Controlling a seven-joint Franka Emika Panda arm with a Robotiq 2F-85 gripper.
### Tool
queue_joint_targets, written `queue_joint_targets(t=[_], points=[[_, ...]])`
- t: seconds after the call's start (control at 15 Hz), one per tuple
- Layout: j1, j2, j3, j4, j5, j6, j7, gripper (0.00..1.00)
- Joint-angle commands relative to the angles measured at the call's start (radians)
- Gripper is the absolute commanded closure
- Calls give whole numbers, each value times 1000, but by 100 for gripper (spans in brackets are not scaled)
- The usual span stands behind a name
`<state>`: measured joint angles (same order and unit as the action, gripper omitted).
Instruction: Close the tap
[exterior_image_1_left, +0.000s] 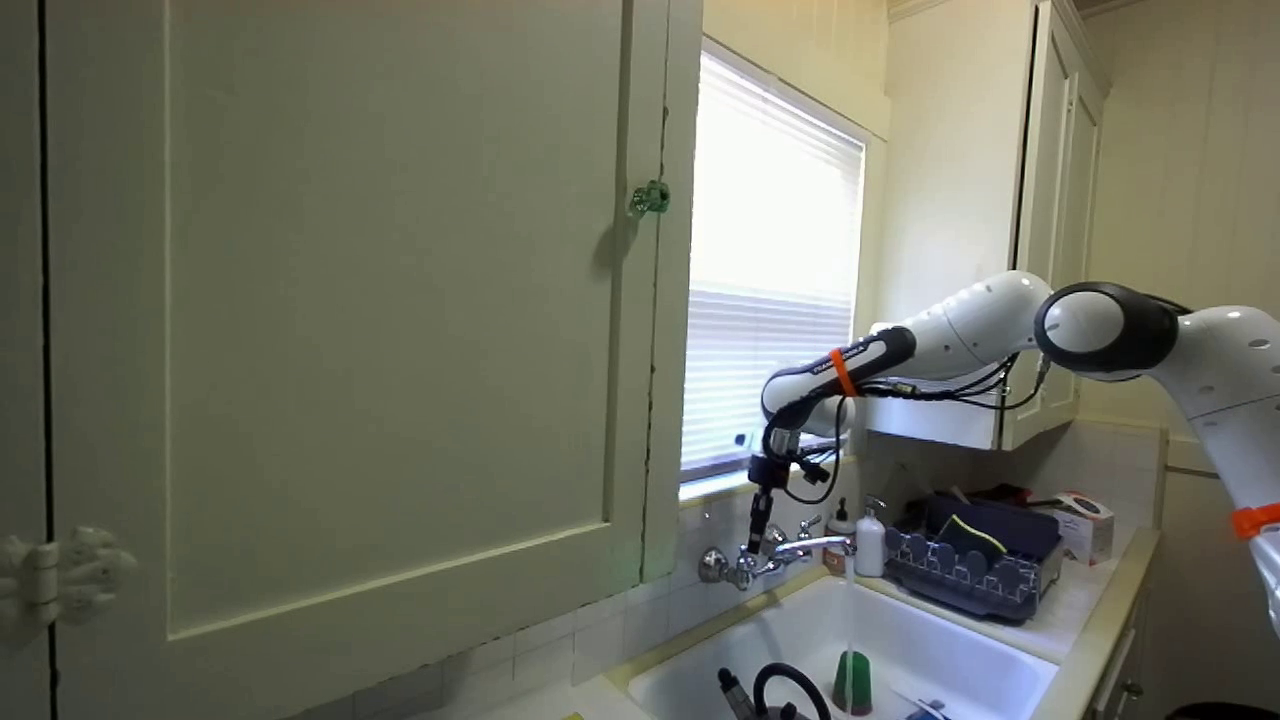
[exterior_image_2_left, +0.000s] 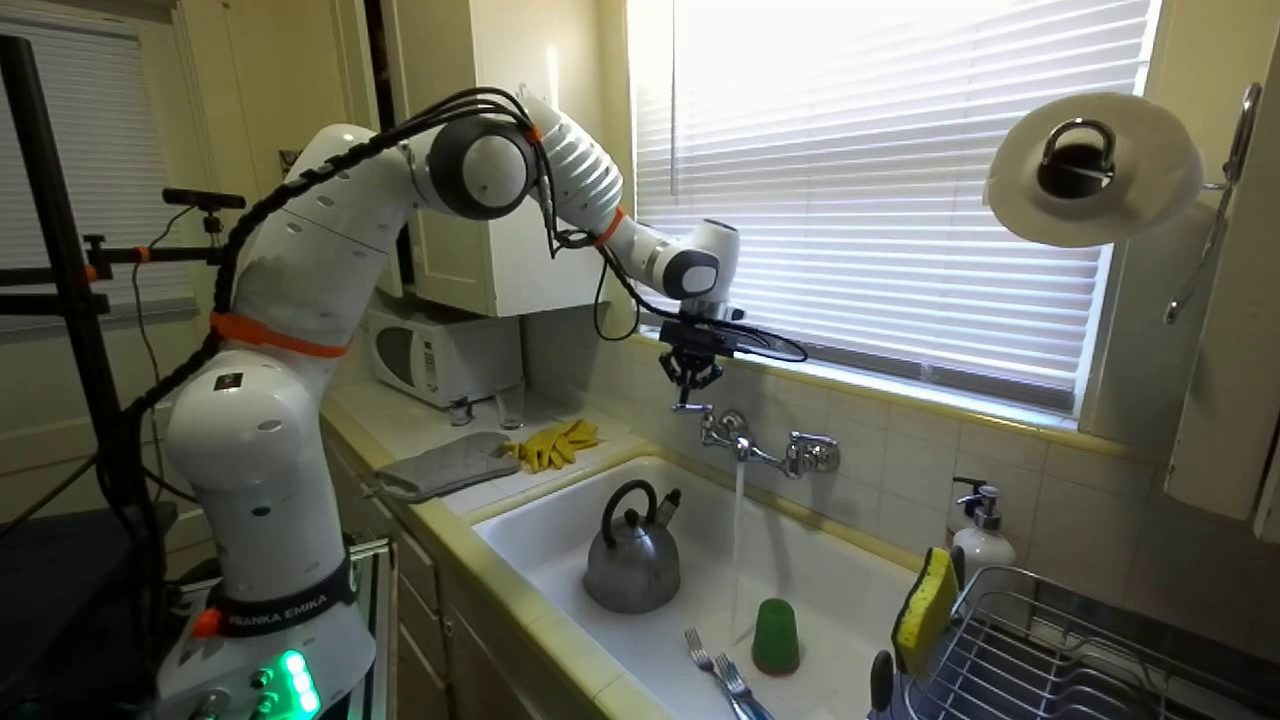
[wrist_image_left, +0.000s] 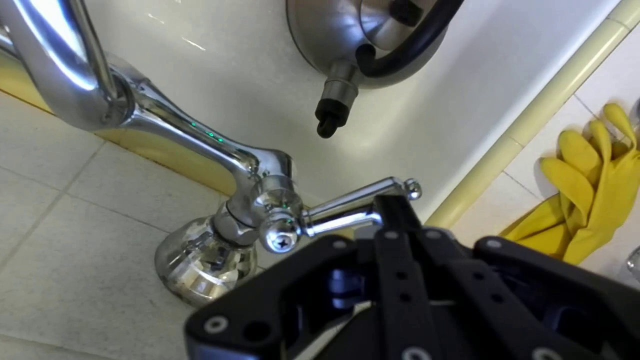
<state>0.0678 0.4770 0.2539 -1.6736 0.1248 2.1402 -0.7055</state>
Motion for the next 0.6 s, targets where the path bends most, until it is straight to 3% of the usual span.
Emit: queue_joint_targets(t=[0.0,0.53], points=[[21,-12,-25,26,-41,-91,49,100],[32,24,-39,25,-116,-53,47,100]])
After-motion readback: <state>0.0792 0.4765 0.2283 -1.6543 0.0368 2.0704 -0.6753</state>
